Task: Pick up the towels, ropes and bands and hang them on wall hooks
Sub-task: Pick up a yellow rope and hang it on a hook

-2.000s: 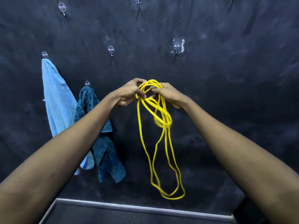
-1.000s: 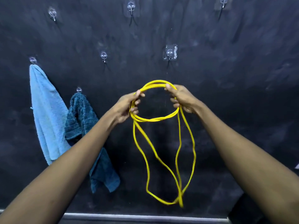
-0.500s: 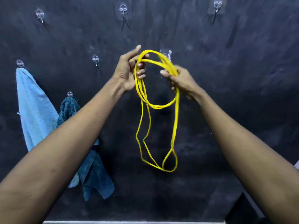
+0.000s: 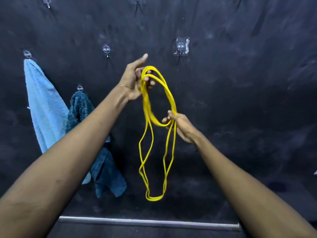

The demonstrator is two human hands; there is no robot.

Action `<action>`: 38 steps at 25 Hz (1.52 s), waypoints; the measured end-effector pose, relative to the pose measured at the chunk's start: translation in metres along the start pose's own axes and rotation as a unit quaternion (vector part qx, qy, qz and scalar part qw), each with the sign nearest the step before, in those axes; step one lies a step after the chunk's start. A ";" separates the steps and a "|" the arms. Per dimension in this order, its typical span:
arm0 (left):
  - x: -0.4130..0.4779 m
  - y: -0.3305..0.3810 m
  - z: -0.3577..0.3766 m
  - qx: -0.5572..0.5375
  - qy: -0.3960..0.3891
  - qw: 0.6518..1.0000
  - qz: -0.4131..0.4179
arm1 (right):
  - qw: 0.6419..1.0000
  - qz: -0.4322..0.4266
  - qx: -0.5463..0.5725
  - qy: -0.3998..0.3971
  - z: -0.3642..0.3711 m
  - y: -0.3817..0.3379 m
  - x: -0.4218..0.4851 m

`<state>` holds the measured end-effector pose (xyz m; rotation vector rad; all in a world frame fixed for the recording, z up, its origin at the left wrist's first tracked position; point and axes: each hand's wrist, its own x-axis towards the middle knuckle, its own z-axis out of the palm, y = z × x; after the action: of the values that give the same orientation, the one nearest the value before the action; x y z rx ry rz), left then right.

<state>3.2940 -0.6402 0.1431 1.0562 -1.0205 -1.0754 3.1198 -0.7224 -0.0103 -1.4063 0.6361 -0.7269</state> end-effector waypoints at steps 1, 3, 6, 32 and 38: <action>-0.003 -0.001 -0.015 0.060 0.005 0.998 -0.014 | 0.999 -0.001 0.052 0.002 0.000 -0.006 -0.001; -0.011 -0.008 -0.044 0.231 -0.029 0.969 -0.076 | 0.998 -0.011 0.049 0.025 -0.004 -0.024 -0.005; -0.025 -0.026 -0.053 0.393 -0.079 0.904 -0.150 | 0.997 -0.036 -0.073 0.007 -0.001 -0.049 -0.009; -0.078 -0.139 -0.096 0.386 0.072 0.906 -0.159 | 0.938 -0.011 -0.322 -0.129 0.002 -0.045 -0.015; -0.076 -0.139 -0.023 0.073 0.025 0.992 -0.104 | 0.908 -0.094 -0.381 -0.147 0.032 -0.067 -0.007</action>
<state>3.2796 -0.5826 -0.0052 1.3259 -0.9750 -1.1488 3.1355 -0.6980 0.0582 -2.2759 0.5691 -0.3963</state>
